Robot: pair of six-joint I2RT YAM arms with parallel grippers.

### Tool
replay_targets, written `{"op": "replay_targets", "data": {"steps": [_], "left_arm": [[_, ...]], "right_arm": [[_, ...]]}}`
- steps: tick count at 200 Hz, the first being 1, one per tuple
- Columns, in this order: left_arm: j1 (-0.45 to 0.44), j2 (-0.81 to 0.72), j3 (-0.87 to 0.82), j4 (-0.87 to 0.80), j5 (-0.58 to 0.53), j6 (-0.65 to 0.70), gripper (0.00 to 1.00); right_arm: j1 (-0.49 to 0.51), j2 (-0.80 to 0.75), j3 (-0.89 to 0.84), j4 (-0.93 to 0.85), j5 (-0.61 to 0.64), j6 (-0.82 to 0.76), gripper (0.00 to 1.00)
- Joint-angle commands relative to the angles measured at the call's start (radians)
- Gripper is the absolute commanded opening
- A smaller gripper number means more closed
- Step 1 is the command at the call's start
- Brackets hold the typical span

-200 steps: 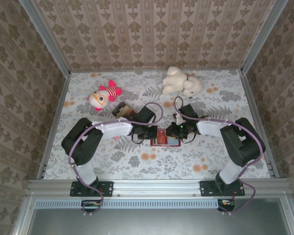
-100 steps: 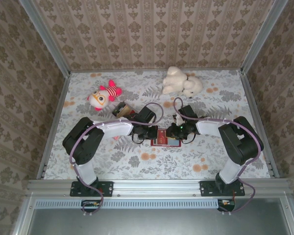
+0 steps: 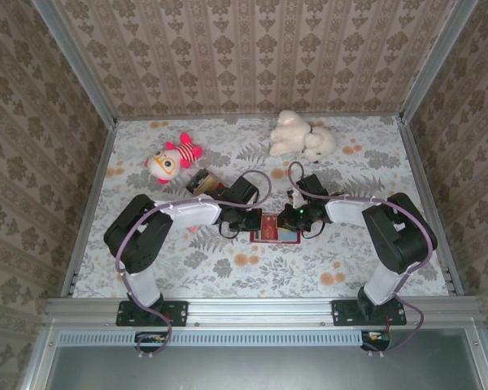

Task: Take the credit cards out of the card holder

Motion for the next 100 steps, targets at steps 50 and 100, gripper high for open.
{"op": "replay_targets", "data": {"steps": [50, 100], "left_arm": [[0.000, -0.003, 0.013, -0.066, -0.025, 0.019, 0.00], [0.004, -0.040, 0.012, 0.012, 0.030, 0.006, 0.00]], "right_arm": [[-0.013, -0.056, 0.001, -0.103, 0.115, -0.013, 0.04], [-0.015, -0.040, 0.005, -0.089, 0.090, -0.017, 0.03]]}}
